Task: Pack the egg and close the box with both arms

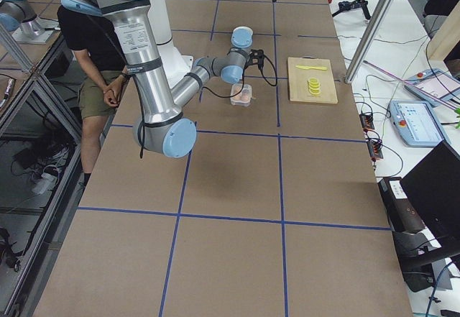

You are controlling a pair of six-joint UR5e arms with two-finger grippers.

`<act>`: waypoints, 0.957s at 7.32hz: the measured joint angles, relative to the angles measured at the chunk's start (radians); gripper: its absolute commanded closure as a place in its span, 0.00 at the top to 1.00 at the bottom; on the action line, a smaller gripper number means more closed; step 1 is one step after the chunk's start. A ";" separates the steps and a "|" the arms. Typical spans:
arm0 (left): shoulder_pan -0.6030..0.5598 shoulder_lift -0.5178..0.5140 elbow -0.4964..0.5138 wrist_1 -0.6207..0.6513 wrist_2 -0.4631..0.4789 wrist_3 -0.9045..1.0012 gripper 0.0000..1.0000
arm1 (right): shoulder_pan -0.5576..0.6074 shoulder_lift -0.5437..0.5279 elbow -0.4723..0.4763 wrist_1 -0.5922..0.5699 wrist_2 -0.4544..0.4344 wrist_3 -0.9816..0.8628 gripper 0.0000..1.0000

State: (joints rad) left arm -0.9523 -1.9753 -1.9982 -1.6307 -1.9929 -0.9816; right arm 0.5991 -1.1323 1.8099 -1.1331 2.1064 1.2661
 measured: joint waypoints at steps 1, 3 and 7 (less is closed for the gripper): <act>-0.005 0.017 0.003 -0.004 -0.003 0.021 1.00 | -0.008 0.043 0.001 -0.027 -0.005 0.013 0.99; -0.055 0.076 0.004 -0.013 -0.035 0.133 1.00 | -0.008 0.110 0.041 -0.152 -0.040 0.081 1.00; -0.264 0.224 0.021 -0.013 -0.090 0.519 1.00 | 0.182 0.078 0.134 -0.531 -0.121 -0.118 1.00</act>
State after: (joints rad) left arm -1.2164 -1.7515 -1.9769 -1.6435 -2.0831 -0.4627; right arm 0.7816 -1.0545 1.9437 -1.6642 1.9850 1.1477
